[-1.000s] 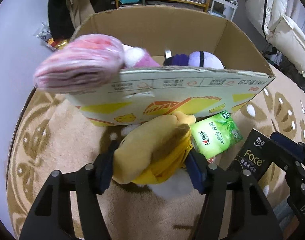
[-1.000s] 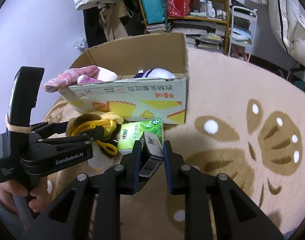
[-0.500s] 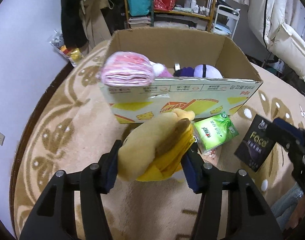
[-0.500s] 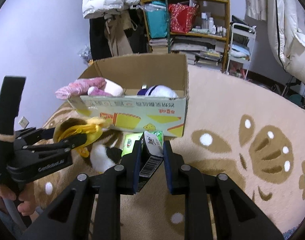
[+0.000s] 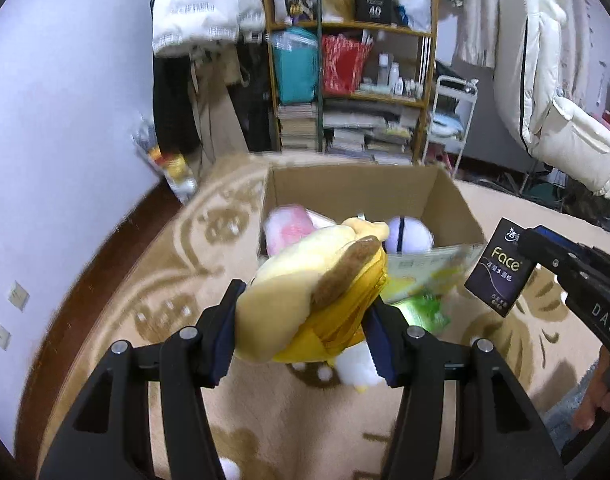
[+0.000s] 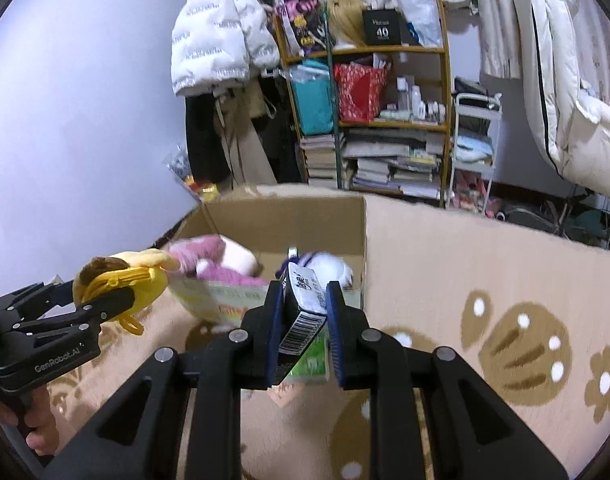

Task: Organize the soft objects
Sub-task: 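Lift the duck plush and black pack over the box and open both tools inside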

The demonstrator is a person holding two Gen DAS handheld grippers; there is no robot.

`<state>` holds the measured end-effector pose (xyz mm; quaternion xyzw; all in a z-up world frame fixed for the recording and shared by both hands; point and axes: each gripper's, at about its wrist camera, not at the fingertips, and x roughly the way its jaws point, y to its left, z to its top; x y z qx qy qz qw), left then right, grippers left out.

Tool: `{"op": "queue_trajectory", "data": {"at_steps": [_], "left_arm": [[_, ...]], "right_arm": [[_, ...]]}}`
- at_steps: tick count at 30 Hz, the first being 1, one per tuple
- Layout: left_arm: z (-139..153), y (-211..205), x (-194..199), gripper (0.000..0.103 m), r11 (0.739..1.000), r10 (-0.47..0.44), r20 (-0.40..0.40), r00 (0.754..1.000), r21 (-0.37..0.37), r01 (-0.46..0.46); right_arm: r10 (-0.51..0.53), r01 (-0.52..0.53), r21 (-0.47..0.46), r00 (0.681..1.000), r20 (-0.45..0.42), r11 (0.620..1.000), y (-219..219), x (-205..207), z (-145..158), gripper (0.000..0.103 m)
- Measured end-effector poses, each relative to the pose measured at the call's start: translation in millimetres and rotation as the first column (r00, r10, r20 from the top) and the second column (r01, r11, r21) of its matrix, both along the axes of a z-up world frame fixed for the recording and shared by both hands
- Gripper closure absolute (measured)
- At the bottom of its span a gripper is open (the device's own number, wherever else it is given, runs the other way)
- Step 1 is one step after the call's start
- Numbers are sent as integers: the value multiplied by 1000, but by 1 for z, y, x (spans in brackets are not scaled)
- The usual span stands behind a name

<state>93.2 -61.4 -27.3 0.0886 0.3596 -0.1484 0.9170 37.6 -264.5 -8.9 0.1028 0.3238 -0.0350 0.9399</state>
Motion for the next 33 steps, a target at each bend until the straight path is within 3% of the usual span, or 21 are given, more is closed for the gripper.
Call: {"op": "queue_trajectory", "data": {"at_steps": [7,17,26,33], "left_arm": [[14,-16,18,48,999,-19,47,999,33,17],[19,-34,53,47,998,-15,79,997,62,10],[12,-50,71,47,998,-32,67,997,61,28],[-4,-65,78,43,995,-74,14,997,75,72]], "right_arm": [[13,-12,-27,999,53,1000,-3,20,20,81],[14,-13,-18,999,47,1000,-10,47,17,81],[7,-7,5,999,37,1000,-19,64,11,81],[9,-9,27,1000,2,1000,-24,74,2,81]]}}
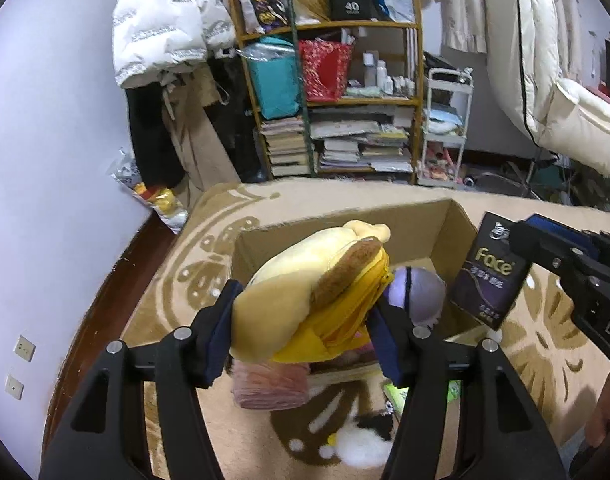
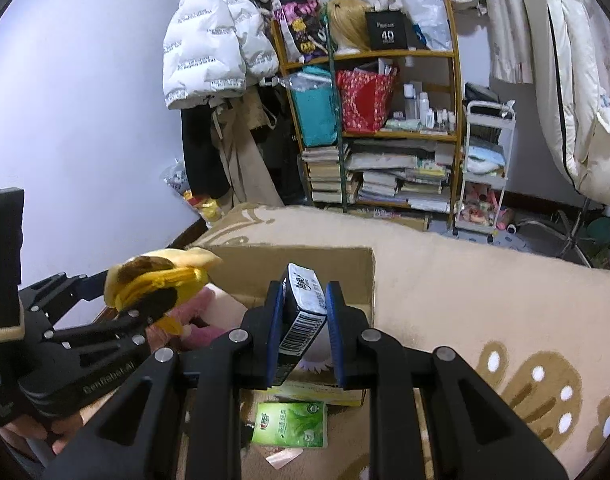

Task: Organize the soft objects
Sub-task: 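Lift the duck plush and black pack over the box and open both tools inside, then withdraw both tools from the box toward the green pack and pompom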

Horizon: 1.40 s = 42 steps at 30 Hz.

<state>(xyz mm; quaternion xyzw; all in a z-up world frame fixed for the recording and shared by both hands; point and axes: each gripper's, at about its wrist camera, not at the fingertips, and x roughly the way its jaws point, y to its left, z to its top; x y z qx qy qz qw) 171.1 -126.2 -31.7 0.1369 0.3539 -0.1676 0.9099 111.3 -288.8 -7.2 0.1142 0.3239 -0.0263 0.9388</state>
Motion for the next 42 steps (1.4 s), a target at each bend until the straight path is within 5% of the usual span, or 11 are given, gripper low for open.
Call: {"op": "queue_trajectory", "data": {"at_steps": [5,10,15,19,27,35,42], "left_arm": [[-12,-7,2,40,1000,-8,-15,1000,26,8],[-17,-1,7,36,1000,21,-35,999,10,-20],[-12,7,7,24,998,68,4,998,8,-68],[-6,13,8,15,997,75,-9,997,-25,-75],[5,23,1,13,996,90,-9,996,-26,-91],[16,37,-16,6,993,114,-4,993,-13,-114],[22,48,-33,5,992,124,-48,991,-30,-125]], "right_arm": [[-7,10,54,999,-47,999,-5,7,-15,81],[-5,4,-18,997,-81,1000,2,14,-25,79],[-10,12,12,996,-93,1000,-2,15,-26,78],[-2,5,30,995,-105,1000,-3,14,-26,69],[-9,12,34,996,-89,999,-1,7,-17,62],[-68,69,12,996,-62,998,-4,-9,4,8],[-78,77,-20,996,-45,997,-7,-31,16,0]]}}
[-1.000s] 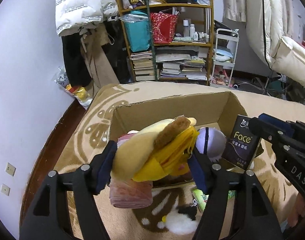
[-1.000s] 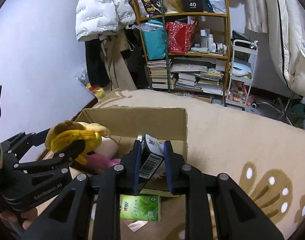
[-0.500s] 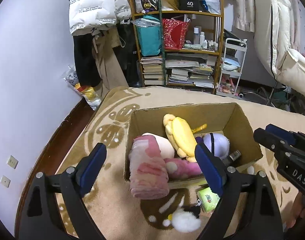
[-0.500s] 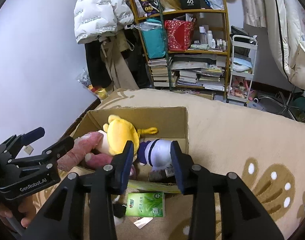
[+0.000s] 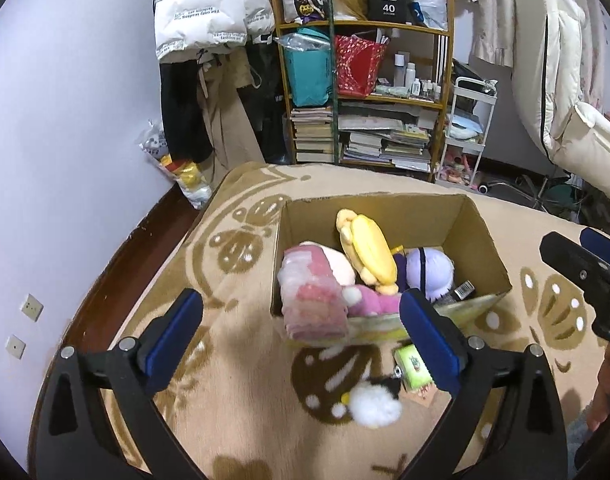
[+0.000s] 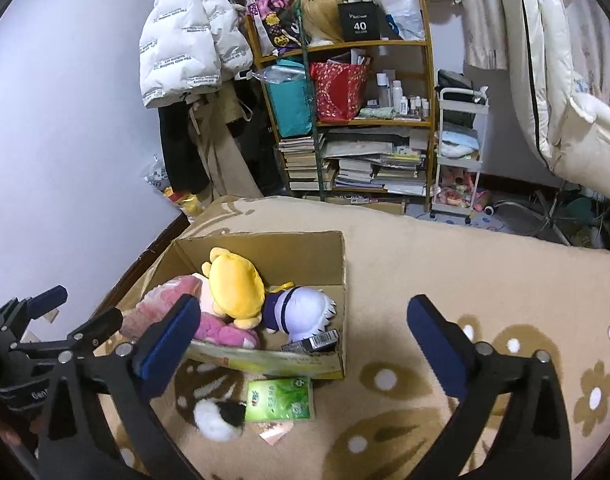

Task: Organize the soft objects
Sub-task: 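Withdraw both tools from the box toward the green pack and pompom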

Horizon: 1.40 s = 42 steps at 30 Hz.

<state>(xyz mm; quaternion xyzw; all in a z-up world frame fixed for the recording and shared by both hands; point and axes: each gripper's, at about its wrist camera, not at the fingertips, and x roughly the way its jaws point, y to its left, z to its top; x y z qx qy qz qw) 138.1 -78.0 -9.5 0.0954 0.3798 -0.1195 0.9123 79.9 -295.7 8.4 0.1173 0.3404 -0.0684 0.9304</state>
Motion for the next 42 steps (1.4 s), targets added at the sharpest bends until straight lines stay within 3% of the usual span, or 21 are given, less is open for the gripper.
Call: {"op": "queue_trajectory", "data": {"at_steps": [8,15,25,42], "left_arm": [[5,6,-24,4,1000,7,-17,1000,3,-7],[-14,4,-39,4,996,-15,-33,999,83,17],[-65,5,-39,4,997,-32,-128,991,66,40],[-123,-1,-10,5,999,-5,-278,961,38,16]], "right_arm": [[45,-45,-61,999,-10,997,13,-23,6,0],[58,-59,-89,998,-15,994,23,-33,-9,0],[74,-78,-36,992,-98,996,28,-29,-50,0],[94,-83,57,972,-216,995,30,3,-110,0]]}}
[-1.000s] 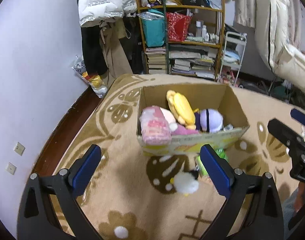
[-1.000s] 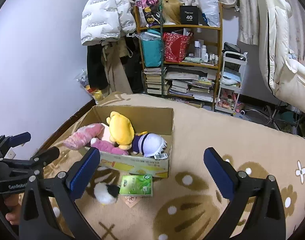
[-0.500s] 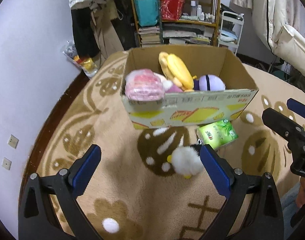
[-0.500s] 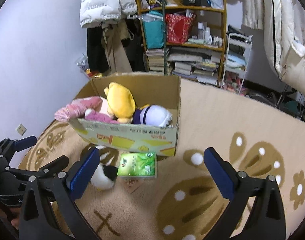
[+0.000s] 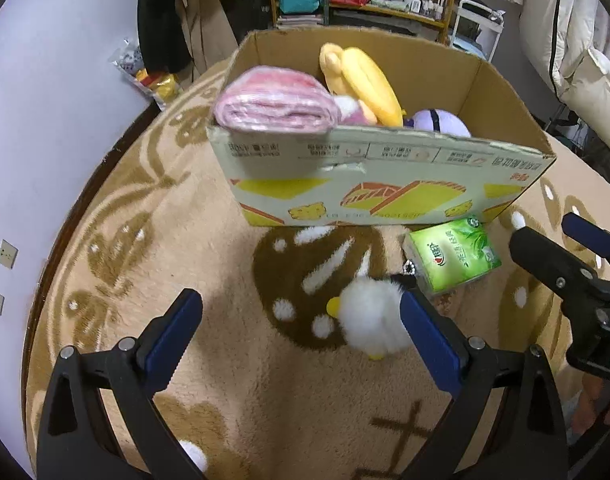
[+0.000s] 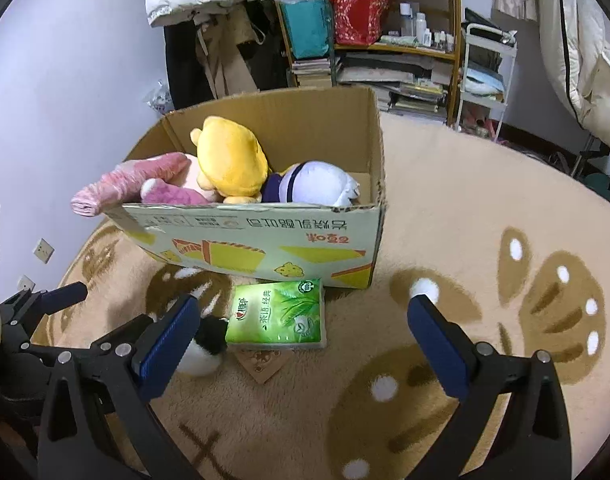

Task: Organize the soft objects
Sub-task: 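Grasp the white pompom keychain with the left tool while the right tool grasps the green tissue pack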

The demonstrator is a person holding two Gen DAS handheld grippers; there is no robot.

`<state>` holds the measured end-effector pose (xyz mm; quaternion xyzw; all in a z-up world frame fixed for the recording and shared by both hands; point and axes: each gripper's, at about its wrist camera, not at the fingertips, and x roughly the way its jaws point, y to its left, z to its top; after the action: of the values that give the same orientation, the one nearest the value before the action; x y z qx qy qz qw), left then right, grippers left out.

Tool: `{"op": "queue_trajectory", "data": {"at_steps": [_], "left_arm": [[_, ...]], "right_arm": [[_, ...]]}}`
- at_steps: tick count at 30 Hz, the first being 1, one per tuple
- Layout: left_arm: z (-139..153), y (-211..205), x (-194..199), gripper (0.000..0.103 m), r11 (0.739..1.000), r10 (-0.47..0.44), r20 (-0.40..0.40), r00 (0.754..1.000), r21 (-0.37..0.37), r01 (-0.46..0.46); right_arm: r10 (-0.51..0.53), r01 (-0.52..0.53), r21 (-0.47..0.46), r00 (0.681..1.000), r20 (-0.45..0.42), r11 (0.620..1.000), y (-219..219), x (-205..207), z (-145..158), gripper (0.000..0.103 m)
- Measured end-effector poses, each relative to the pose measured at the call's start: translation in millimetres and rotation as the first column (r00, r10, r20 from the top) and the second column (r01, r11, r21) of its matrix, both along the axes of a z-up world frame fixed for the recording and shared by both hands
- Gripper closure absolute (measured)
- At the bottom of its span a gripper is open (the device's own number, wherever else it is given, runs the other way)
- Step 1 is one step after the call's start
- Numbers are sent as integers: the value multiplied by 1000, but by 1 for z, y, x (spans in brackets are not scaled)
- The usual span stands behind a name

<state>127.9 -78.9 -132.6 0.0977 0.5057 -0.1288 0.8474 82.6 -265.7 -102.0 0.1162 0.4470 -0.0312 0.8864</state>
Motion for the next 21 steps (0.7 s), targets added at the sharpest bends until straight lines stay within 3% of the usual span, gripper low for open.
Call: {"op": "queue_trajectory", "data": {"at_steps": [7,21], "left_arm": [[-14,-8,3,5,1000,-21,-37,999,4,21],[-31,-15,11,4,1000,-22,-89,996,-5,21]], "right_arm": [[-15,19,85,999,-43,996,-6,10,-19,0],[29,-18,106,994,-106,994,6,30,-47,0]]}}
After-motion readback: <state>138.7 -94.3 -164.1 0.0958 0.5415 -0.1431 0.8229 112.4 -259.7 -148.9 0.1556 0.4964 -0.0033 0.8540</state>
